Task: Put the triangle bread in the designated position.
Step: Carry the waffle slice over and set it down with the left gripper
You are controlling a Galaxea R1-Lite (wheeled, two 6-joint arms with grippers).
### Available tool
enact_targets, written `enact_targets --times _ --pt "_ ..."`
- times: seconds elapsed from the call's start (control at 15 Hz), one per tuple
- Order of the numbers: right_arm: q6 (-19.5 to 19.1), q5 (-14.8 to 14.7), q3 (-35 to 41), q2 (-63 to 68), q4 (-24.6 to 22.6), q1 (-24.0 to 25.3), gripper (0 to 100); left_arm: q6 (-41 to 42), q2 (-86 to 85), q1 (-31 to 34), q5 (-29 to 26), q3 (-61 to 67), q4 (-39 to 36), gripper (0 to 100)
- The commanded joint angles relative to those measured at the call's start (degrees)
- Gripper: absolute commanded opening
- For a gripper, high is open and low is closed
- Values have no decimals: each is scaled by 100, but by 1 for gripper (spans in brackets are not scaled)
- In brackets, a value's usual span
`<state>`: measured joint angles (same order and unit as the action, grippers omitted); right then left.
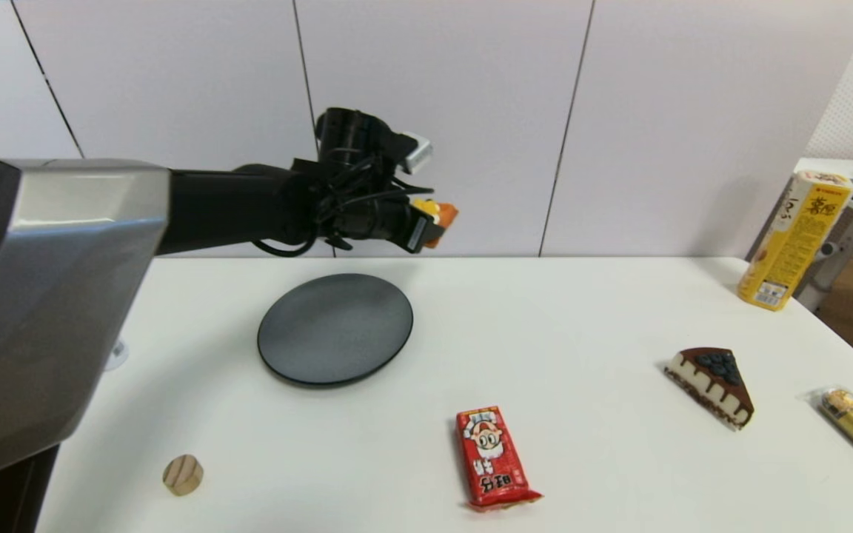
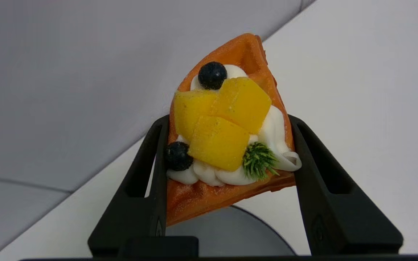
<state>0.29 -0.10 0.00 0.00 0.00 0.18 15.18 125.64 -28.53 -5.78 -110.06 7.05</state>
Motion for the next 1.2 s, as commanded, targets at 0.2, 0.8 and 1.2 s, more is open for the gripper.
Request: enact_targets --times 0.2,0.8,1.2 --pt "-12 1 9 9 0 8 100 214 -1744 1525 332 1689 -10 0" --pt "6 1 9 9 0 -1 100 135 -2395 2826 314 3930 -133 0" --pt "-12 1 9 9 0 -1 100 99 -2008 2853 -196 4598 -590 0"
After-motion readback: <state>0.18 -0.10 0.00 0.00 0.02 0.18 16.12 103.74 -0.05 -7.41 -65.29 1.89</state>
